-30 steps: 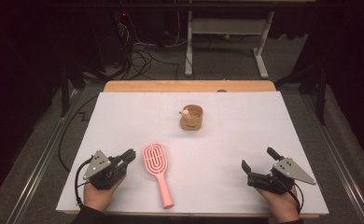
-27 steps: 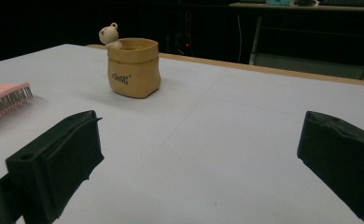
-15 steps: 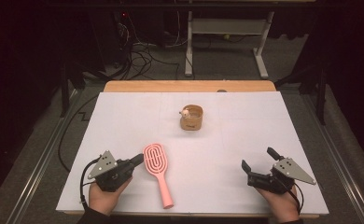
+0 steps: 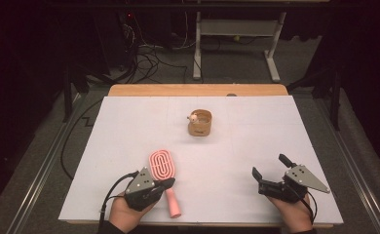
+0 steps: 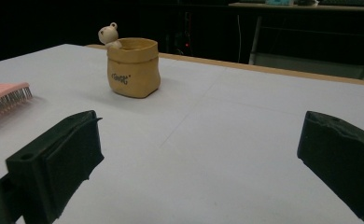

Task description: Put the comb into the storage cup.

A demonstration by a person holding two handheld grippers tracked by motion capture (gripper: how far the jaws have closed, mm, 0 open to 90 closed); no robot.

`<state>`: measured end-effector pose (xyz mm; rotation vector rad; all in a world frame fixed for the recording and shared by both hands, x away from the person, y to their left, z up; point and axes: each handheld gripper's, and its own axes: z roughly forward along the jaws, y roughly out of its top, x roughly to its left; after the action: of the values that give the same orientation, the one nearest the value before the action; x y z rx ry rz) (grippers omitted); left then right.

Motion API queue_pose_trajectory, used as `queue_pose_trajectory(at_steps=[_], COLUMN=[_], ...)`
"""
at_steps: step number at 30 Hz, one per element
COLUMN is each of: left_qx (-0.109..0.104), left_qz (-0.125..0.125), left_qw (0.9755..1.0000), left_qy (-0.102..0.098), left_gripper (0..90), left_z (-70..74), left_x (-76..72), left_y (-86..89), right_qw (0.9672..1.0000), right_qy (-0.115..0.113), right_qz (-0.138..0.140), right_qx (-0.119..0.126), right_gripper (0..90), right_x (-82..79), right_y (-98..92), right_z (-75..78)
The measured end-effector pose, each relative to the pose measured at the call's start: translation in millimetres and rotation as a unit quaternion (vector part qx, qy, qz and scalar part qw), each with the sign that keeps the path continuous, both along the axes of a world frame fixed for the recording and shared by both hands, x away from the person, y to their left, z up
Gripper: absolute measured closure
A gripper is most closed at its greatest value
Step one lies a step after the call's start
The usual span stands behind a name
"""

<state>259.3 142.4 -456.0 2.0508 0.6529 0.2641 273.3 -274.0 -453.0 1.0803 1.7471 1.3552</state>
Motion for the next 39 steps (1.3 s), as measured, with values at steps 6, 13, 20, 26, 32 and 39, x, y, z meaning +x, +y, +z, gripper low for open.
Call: queue_pose_trajectory(at_steps=[6,13,20,26,32,39], left_qx=[0.050,0.078,0.095,0.097,0.101,0.119], left_qz=[-0.026,-0.040,-0.049,-0.039,-0.041,-0.050], left_qw=[0.9982,0.9955,0.9933,0.9934,0.9926,0.9902], left_qy=[0.022,0.037,0.043,0.048,0.053,0.054], left_gripper=[88.7,88.7,88.8,88.8,88.8,88.8], left_z=[-6.0,-9.8,-6.3,-1.2,-0.3,-1.5], left_x=[-0.7,-0.1,0.0,2.8,3.9,3.0], left_y=[-12.2,-17.4,-13.8,-3.0,2.7,-0.5], right_qw=[1.0000,1.0000,1.0000,1.0000,1.0000,1.0000], right_qy=[0.001,0.001,0.000,-0.001,0.000,0.001], right_qz=[0.000,-0.001,-0.002,-0.003,-0.003,-0.003], right_qx=[0.001,0.001,0.000,0.002,0.003,0.003], right_gripper=[0.3,0.4,0.3,0.3,0.3,0.3], right_x=[0.0,0.1,0.0,-0.1,-0.1,-0.1], right_y=[-0.4,-0.4,-0.7,-1.7,-1.8,-1.7], right_z=[-0.2,-0.3,-0.2,0.2,0.2,0.0])
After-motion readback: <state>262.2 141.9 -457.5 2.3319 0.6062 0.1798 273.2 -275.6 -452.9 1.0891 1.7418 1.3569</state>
